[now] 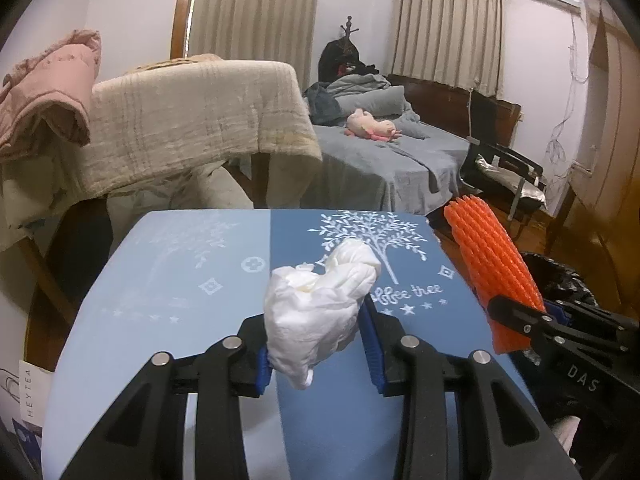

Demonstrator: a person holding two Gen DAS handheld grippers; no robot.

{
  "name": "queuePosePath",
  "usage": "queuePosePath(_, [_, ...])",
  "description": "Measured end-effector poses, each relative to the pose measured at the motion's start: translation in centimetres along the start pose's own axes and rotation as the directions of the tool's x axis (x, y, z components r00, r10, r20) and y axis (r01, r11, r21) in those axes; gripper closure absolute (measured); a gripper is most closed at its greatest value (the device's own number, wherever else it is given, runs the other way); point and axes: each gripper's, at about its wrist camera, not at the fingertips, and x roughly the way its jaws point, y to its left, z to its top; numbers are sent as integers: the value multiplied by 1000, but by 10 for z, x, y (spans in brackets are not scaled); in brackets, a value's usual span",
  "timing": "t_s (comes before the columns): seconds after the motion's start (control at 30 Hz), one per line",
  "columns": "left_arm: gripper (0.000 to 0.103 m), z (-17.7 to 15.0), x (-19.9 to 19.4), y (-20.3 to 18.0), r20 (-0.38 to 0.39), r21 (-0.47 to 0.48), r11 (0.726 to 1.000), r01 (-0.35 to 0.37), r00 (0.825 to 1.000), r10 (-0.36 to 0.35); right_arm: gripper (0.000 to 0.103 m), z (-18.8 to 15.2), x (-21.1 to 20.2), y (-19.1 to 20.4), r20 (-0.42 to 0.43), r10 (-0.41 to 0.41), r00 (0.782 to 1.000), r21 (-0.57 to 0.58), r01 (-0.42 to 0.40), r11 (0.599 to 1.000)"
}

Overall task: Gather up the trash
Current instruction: 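Carry the orange mesh and white tissue over the black bin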

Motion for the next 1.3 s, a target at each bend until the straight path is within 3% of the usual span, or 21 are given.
queuePosePath(0.73, [66, 3, -40, -64, 62, 73, 996, 56, 996, -61, 81, -12, -65, -39, 79, -57, 995, 54, 53, 997])
queuePosePath(1.3, [65, 8, -34, -124, 68, 138, 981, 140, 986, -150, 81, -26, -92, -91, 95, -153, 984, 121, 141, 983])
